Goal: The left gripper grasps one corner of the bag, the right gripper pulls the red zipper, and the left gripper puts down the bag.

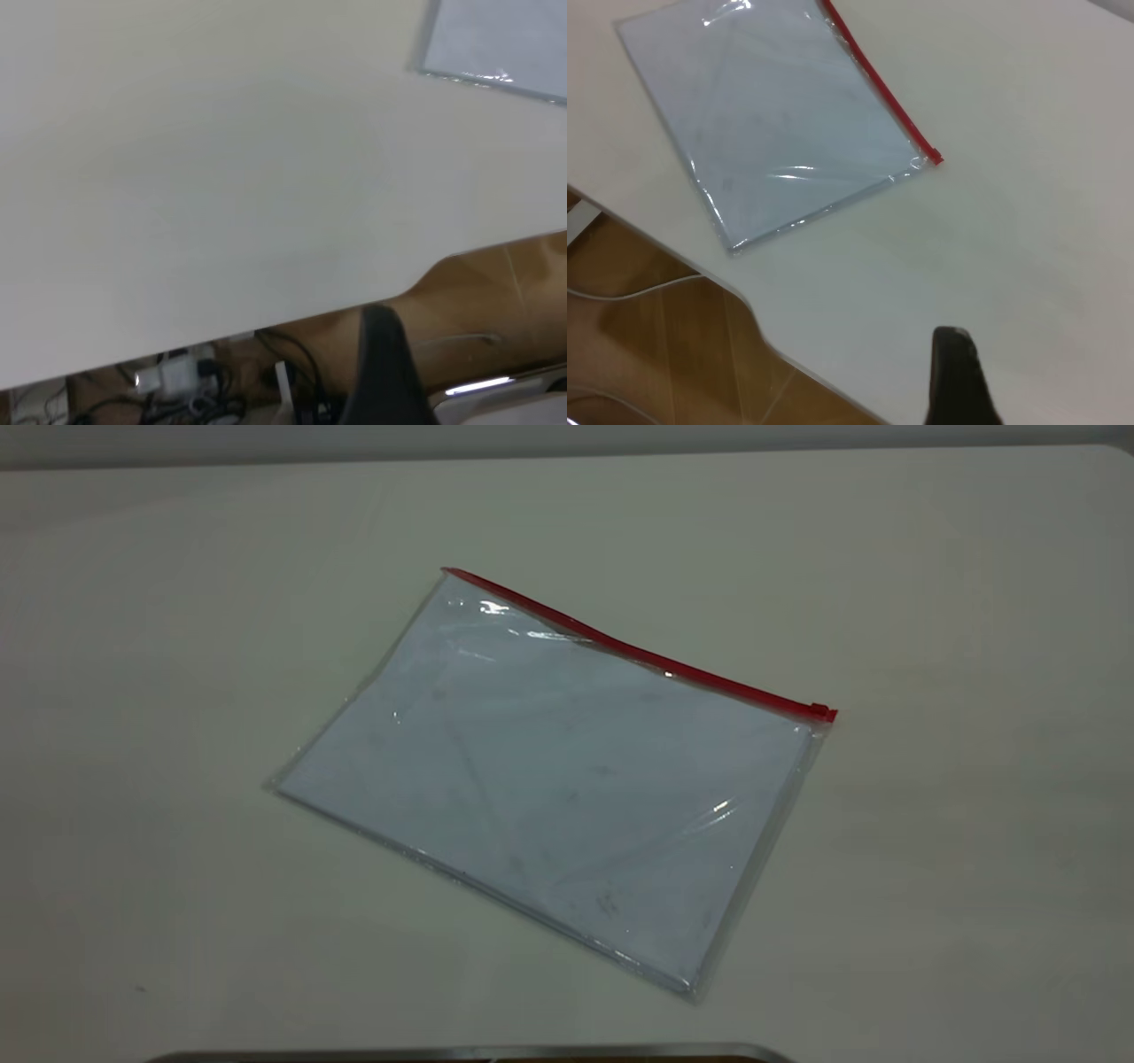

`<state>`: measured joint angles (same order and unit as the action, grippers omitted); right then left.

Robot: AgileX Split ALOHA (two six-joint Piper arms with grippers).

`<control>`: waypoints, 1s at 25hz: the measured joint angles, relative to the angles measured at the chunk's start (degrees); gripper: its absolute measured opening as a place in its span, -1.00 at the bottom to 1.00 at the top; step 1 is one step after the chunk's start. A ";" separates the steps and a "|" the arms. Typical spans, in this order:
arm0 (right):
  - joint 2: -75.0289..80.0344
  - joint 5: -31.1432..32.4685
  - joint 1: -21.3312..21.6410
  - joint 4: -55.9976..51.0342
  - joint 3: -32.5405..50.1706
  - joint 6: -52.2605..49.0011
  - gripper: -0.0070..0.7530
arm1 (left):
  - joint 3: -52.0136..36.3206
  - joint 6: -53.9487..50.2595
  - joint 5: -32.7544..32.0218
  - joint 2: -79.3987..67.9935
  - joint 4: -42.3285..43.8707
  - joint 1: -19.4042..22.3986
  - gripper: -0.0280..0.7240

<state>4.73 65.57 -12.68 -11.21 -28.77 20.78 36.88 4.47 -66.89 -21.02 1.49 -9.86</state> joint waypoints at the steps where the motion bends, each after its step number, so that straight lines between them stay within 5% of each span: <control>1: -0.42 0.00 0.00 0.00 0.35 -0.14 0.35 | -0.86 0.33 0.00 1.16 -0.57 0.00 0.61; 25: -2.74 0.06 0.00 -2.93 0.99 -1.67 0.35 | -8.90 2.96 2.14 5.49 -5.97 0.00 0.61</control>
<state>1.99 65.63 -12.68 -14.14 -27.78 19.11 27.98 7.43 -64.75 -15.53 -4.49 -9.86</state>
